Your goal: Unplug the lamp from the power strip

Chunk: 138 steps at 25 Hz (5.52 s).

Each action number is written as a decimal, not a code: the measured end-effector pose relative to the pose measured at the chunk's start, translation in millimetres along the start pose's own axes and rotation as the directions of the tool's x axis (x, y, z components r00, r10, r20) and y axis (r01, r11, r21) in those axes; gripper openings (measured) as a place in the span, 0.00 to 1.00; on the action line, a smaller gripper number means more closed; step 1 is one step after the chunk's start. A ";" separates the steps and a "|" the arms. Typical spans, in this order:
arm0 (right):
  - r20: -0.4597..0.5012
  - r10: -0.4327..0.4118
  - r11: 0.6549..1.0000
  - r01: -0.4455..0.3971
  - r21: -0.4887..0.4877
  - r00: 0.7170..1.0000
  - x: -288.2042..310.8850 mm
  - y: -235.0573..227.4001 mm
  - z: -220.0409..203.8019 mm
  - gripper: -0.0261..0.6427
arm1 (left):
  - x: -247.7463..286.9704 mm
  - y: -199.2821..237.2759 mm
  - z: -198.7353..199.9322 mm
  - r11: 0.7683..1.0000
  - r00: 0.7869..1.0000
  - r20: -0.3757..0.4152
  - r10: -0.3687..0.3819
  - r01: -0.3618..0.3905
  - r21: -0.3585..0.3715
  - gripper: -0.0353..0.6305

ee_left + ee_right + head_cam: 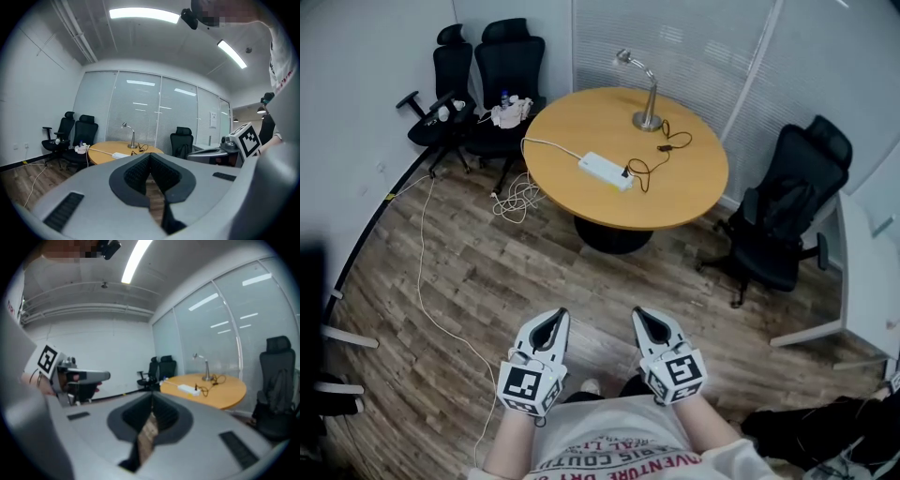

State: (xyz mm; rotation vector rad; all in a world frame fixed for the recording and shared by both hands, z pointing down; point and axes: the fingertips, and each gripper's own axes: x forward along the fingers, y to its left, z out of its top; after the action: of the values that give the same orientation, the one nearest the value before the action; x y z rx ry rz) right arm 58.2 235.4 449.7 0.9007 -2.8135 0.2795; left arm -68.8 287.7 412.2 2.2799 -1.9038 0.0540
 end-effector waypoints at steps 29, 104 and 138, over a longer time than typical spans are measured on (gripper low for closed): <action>-0.063 0.052 0.999 -0.051 0.016 0.997 246.6 -296.6 47.7 0.08 | 357.5 82.6 12.0 1.000 0.992 -0.125 0.024 -0.021 0.019 0.09; -0.912 -0.110 0.945 -0.243 -0.220 0.396 459.2 -347.8 -106.6 0.15 | 600.3 225.2 -190.1 0.799 0.554 -0.722 -0.415 0.601 0.002 0.09; -0.713 -0.136 0.982 -0.003 -0.190 0.688 454.7 -365.1 26.4 0.14 | 604.0 232.0 -192.0 0.823 0.601 -0.743 -0.293 0.554 0.123 0.09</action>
State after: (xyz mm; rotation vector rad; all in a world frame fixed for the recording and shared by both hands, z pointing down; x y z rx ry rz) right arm -94.8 -314.9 570.3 0.6488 -2.0165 0.2877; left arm -169.3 -310.1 708.8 2.3464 -0.9593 1.1080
